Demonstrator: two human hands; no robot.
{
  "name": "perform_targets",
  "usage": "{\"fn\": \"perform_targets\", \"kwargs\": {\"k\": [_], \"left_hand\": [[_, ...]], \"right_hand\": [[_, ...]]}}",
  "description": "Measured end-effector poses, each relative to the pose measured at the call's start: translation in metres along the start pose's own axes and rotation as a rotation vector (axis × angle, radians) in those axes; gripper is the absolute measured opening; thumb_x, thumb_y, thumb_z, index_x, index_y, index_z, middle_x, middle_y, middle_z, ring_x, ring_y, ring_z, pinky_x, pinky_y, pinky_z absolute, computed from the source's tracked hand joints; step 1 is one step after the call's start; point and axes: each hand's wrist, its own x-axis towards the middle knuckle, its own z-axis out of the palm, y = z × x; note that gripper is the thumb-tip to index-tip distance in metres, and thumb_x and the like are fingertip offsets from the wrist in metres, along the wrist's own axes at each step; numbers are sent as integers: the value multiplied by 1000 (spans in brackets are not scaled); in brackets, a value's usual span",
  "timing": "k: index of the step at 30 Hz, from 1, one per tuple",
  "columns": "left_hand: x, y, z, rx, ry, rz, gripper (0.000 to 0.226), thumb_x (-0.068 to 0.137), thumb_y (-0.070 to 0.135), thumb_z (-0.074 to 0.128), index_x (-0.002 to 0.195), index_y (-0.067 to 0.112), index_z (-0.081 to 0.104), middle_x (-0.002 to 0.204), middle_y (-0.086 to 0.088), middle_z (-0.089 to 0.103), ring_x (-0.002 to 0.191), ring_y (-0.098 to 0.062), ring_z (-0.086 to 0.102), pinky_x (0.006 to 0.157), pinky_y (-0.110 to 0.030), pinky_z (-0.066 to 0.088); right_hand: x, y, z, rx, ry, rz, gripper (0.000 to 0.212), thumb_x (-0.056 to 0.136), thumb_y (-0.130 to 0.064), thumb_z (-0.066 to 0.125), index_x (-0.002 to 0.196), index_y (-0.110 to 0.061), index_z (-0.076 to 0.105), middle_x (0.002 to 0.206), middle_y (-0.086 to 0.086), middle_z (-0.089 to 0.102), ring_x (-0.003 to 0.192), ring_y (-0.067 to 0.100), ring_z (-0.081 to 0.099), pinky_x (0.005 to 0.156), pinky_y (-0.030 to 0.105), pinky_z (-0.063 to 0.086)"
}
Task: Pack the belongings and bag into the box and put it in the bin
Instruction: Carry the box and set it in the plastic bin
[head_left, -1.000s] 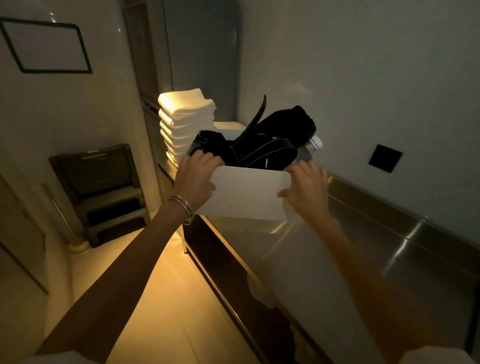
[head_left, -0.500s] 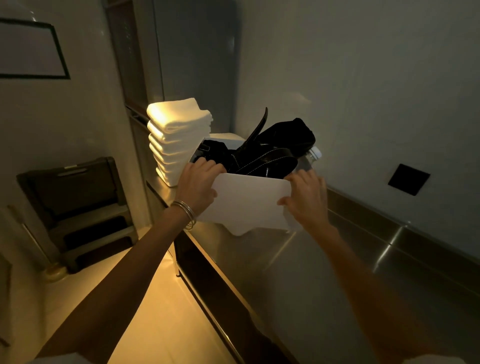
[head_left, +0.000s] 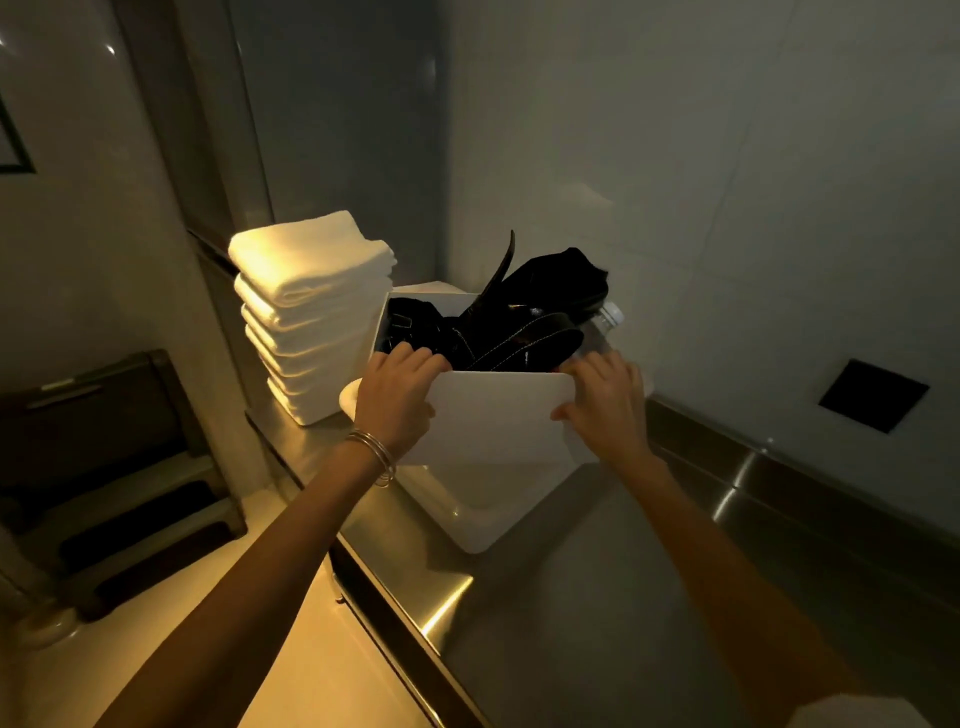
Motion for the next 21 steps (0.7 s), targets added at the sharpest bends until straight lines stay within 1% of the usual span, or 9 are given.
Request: {"fn": "perform_targets", "kwargs": {"k": [3,7,11,13,15,17,19,21], "left_hand": [[13,-13,22,-35,-13,32,57,36,3,88,88,11,64,80,-7,66,73,-30,59,61,-34,45],[26,-31,48,-74,-45,66,56,37,2,87,87,12,62,79,-6,65,72,-29,57,60,-33,43],[29,-33,74,-106,-47,114,53,39,6,87,86,13,63,78,-4,65,70,-25,57,60,-31,41],[31,-31,85,-89,-53,128,53,39,10,87,86,15,63,78,-2,66,71,-22,58,61,-30,41],[36,-34,93,-78,-61,124,53,40,9,86,86,16,62,78,-1,65,71,-22,57,65,-30,33],[43,-37,99,-77,-73,122,51,41,6,84,86,16,61,77,-1,64,72,-23,56,65,-30,23],[45,-32,106,-70,-87,117,49,43,4,81,86,16,60,77,-1,64,72,-23,56,64,-30,21],[45,-22,116,-81,-85,94,47,45,4,80,85,16,60,77,0,64,72,-22,56,66,-29,23]], "right_hand": [[11,10,21,-16,-9,17,47,51,-18,88,91,-8,65,90,12,67,88,32,58,76,39,39],[23,15,49,-59,-28,86,46,54,-19,86,94,-9,65,91,12,66,90,31,55,77,35,34],[33,22,68,-127,-60,160,48,51,-14,86,94,-8,66,92,13,68,90,33,56,76,39,40],[38,28,75,-157,-82,190,48,49,-13,87,92,-8,67,92,13,68,88,33,55,73,38,40],[44,34,81,-196,-113,209,49,47,-17,87,91,-9,67,91,12,69,87,32,53,70,36,39],[49,41,87,-210,-141,217,48,47,-19,86,89,-9,66,90,11,69,86,32,53,67,35,39],[53,49,94,-191,-137,239,45,46,-19,86,85,-9,65,87,11,68,85,32,53,65,36,40],[55,60,102,-173,-125,248,43,46,-18,86,82,-8,64,86,10,67,84,32,53,64,34,40]]}}
